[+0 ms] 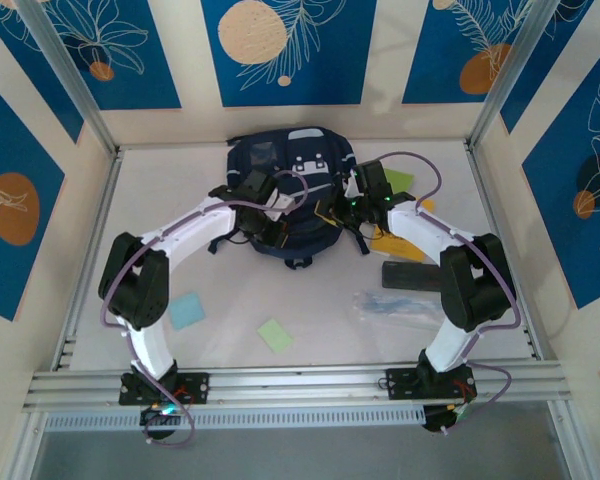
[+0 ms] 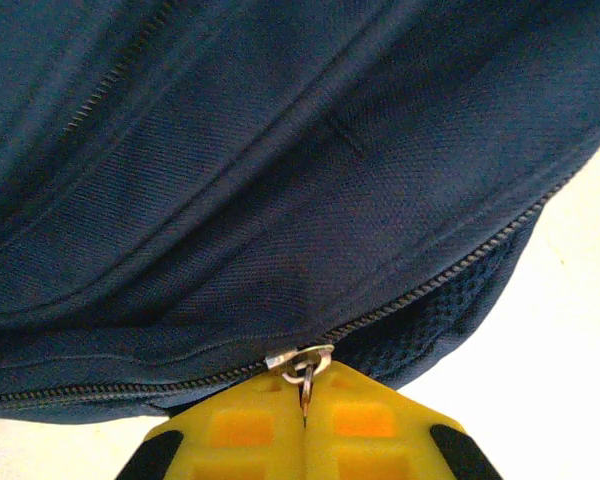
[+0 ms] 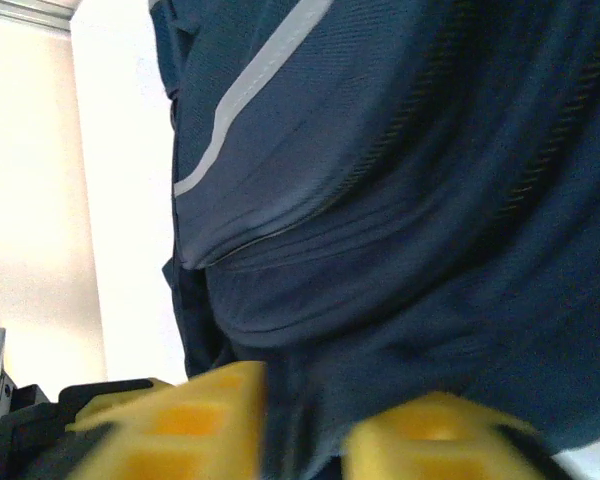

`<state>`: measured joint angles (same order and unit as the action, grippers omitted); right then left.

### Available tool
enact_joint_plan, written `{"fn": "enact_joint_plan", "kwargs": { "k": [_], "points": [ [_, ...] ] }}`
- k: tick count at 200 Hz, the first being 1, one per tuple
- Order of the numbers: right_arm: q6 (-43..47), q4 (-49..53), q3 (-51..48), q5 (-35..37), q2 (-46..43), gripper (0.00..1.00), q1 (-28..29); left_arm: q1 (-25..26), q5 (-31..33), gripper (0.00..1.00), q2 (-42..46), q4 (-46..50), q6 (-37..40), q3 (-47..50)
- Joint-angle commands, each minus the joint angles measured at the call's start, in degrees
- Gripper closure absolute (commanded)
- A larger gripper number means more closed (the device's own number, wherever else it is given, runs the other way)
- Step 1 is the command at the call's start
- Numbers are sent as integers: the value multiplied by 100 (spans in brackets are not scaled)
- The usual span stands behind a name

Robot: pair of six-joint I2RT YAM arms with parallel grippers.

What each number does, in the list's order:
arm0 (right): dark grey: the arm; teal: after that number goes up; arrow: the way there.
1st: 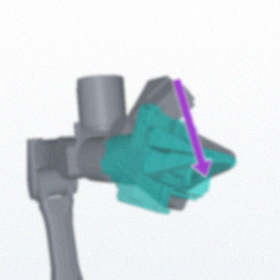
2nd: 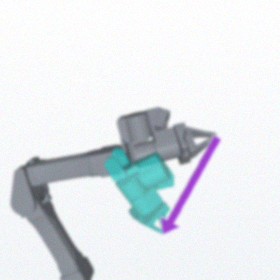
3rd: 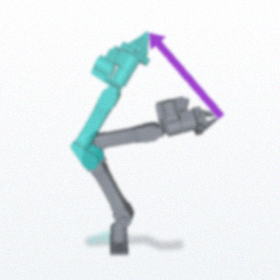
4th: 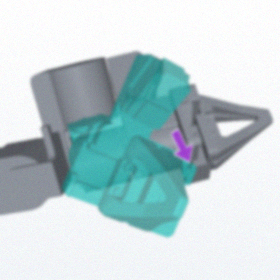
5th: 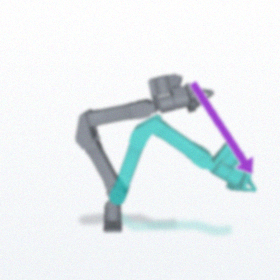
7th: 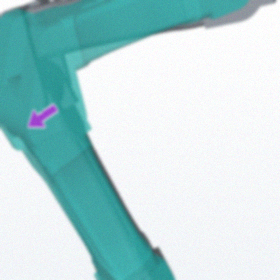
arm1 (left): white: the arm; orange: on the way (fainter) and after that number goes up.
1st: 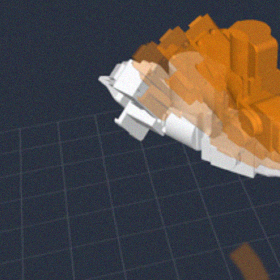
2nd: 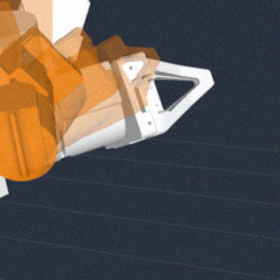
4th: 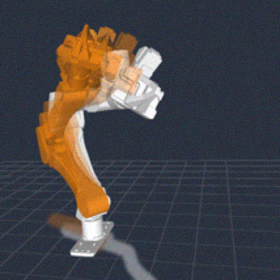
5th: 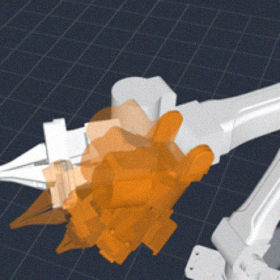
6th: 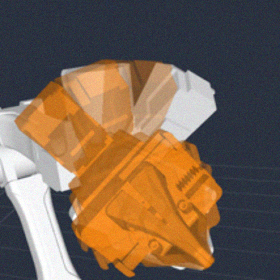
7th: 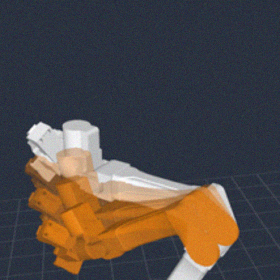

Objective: Pack the student bag

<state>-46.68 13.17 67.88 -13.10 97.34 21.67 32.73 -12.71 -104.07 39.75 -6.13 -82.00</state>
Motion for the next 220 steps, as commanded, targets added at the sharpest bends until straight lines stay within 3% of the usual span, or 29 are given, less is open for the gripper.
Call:
{"fn": "enact_joint_plan", "kwargs": {
  "k": [1,7,10,41,79,142,158,167,176,195,200,220],
  "points": [
    [-87,248,-150,-326,-328,21,61,-43,-471,100,-105,211,-275,-262],
    [-272,228,-327,-334,-476,2,86,-39,-559,100,-82,142,-380,-228],
    [-320,212,-387,-333,-525,0,95,-39,-604,100,-65,98,-448,-203],
    [-1288,-93,-1364,-193,-1213,1,256,-41,-761,100,126,-431,-951,114],
    [-2829,-1575,-2525,271,-1543,1,518,-11,-1001,100,310,-887,-1350,465],
    [-3669,-3619,-2497,1308,-500,0,1057,256,-1166,100,688,-1420,-1835,908],
    [-3692,-3677,-2166,1373,-97,0,1168,320,-1192,100,743,-1502,-1907,972],
    [-3683,-3834,-2037,1346,147,8,1218,330,-1220,100,772,-1519,-1913,1007],
    [-3724,-4024,-1987,1339,299,25,1251,329,-1188,100,794,-1501,-1890,1035],
    [-3622,-4110,-1965,1345,352,87,1245,289,-825,100,831,-1115,-1565,1053],
    [-3535,-3987,-1942,1350,315,99,1228,264,-674,100,844,-951,-1442,1054],
    [-2932,-3233,-1772,1380,129,100,1136,109,-58,100,902,-236,-989,1104]
  ]
}}
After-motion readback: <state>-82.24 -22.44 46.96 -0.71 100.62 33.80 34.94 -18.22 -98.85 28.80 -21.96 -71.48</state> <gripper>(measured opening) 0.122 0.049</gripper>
